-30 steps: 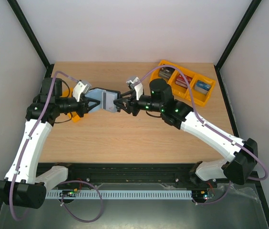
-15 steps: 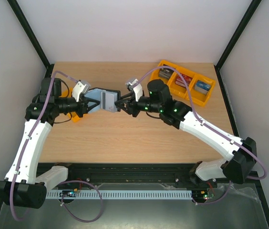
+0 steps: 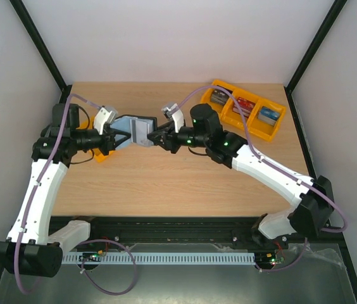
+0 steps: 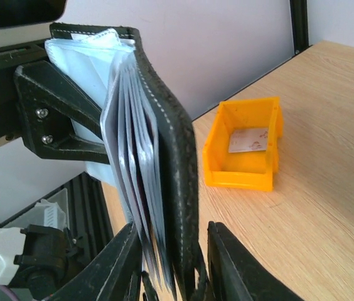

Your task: Take the credit cards out of the card holder

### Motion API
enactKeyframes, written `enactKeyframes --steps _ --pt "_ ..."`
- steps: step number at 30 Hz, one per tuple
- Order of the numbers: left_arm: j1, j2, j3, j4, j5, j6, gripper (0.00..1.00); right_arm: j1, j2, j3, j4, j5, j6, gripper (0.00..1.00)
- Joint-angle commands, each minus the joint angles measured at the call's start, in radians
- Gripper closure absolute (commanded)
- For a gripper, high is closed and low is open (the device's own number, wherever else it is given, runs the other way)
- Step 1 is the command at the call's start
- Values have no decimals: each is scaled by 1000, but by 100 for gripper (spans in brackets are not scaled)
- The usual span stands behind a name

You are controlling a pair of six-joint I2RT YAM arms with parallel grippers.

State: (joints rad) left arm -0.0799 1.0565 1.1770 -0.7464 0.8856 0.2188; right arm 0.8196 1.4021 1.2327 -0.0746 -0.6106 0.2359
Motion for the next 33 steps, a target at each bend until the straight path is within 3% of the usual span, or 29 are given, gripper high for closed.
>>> enactKeyframes --steps 1,14,16,18,20,22,24,27,30,33 --pt "-1 -28 -1 17 57 -9 98 21 31 50 62 -27 23 71" --pt "0 -34 -19 26 66 -19 98 48 75 61 136 -10 87 67" --pt "1 -35 -28 33 73 -24 98 53 90 73 142 -9 106 71" --pt "0 -35 -32 37 66 -30 98 56 103 85 137 -7 115 85" --pt "6 -38 -30 44 49 -41 84 55 105 97 122 12 121 98" --pt "17 -41 -28 51 24 -46 56 55 104 117 80 64 126 98" --pt "20 -44 -24 52 -19 -39 35 55 104 143 22 147 131 98" --pt "19 -42 -23 53 -68 -33 22 57 118 184 -70 267 156 98" --pt "19 -39 -31 54 -27 -34 7 71 138 223 -139 332 167 98" --pt "19 -35 -30 63 -8 -44 1 91 155 258 -192 379 153 98"
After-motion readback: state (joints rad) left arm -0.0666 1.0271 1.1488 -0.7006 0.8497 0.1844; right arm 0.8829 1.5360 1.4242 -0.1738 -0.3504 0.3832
